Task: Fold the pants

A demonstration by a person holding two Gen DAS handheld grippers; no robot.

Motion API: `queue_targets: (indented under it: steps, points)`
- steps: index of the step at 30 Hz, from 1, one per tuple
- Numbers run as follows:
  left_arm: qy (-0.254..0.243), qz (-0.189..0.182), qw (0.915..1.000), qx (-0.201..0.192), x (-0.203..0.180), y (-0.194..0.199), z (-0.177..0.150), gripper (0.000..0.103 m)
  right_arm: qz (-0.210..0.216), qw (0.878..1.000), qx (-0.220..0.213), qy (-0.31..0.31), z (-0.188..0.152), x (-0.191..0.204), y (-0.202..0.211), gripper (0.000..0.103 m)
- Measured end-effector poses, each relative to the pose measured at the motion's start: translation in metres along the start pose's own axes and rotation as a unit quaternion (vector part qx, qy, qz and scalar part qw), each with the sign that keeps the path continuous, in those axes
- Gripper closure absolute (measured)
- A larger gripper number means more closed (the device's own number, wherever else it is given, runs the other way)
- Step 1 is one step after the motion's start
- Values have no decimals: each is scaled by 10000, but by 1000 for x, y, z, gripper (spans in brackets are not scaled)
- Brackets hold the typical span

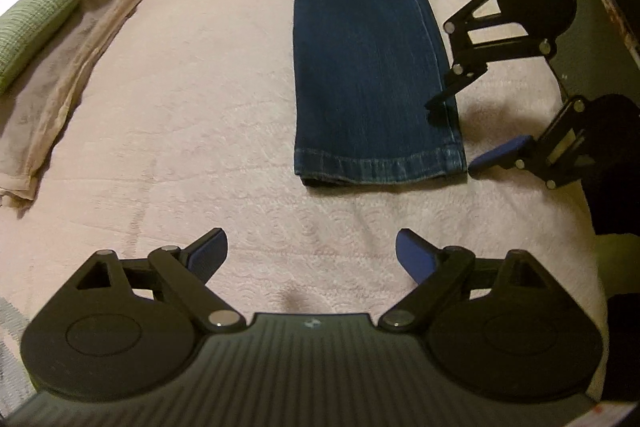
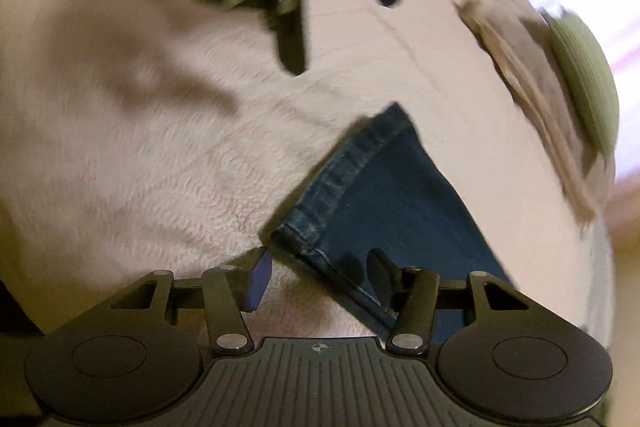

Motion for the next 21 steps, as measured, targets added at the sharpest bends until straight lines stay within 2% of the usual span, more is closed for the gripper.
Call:
queue_targets:
  steps: [2, 3, 6, 9, 13, 18, 21]
  points:
    - [-47, -17, 10000, 8, 0, -3, -1, 14, -86, 9997, -82, 234, -4, 5, -5, 54]
    - [-95, -8, 10000, -1, -1, -4, -1, 14, -118, 9997, -120, 161, -4, 3, -6, 64]
    - [-343, 22, 9994, -96, 0, -3, 0, 14, 34, 9997, -219, -143, -3, -10, -1, 82]
    - [-752, 47, 9968, -267, -1, 2, 5, 12, 63, 9970, -372, -670, 0, -38, 16, 89]
    - [-1504, 111, 9870, -549, -3, 6, 15, 12, 181, 9866, -388, -1571, 7, -91, 40, 90]
    - [-2411, 338, 9657, -903, -1, 4, 35, 12, 370, 9752, -348, -2155, 10, -136, 61, 92]
    - [-2655, 380, 9568, -1126, 7, 2, 52, 12, 409, 9704, -344, -2356, 10, -156, 70, 92]
Point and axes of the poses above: each gripper's, at about its wrist camera, not at the fingertips, and y roughly against the way its jaws point, x to its left, z to its top, the point moved 3 cm from there along -y, roughly the way its jaws point, and after that the axes turned 7 degrees about -z, right-handed, at the moved point
